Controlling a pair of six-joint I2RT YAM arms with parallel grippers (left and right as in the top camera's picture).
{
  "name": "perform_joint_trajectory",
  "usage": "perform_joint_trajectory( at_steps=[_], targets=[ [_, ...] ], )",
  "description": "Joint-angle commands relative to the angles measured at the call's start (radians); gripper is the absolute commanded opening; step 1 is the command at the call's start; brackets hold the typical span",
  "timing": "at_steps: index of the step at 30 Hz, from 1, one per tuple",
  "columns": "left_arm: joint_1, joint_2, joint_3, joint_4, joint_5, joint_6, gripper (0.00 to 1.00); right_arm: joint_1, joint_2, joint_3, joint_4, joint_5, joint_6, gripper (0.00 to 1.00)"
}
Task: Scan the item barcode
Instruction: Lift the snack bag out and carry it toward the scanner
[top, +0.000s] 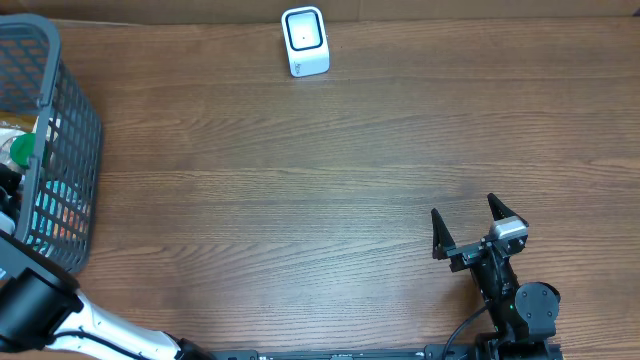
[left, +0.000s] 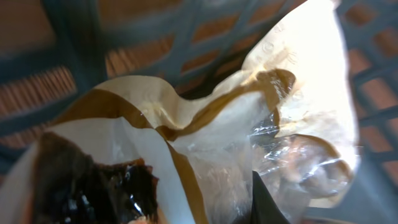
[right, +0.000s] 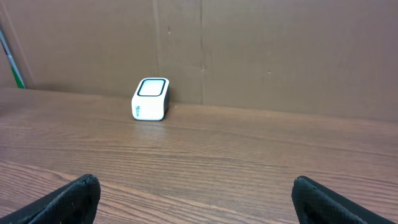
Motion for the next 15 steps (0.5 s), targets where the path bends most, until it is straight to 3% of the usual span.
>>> perform_joint_trajectory(
  at_steps=[1, 11, 15],
  targets=[
    [0.003, -0.153, -0.003, -0.009, 0.026, 0.003, 0.04, -0.005, -0.012, -0.011, 0.006, -0.005, 0.005, 1.0],
    [0.003, -0.488, -0.003, -0.032, 0.026, 0.0, 0.04, -0.005, -0.012, -0.011, 0.006, -0.005, 0.005, 1.0],
    [-0.005, -0.599, -0.003, -0.044, 0.083, -0.066, 0.04, -0.005, -0.012, -0.011, 0.006, -0.005, 0.005, 1.0]
  ],
)
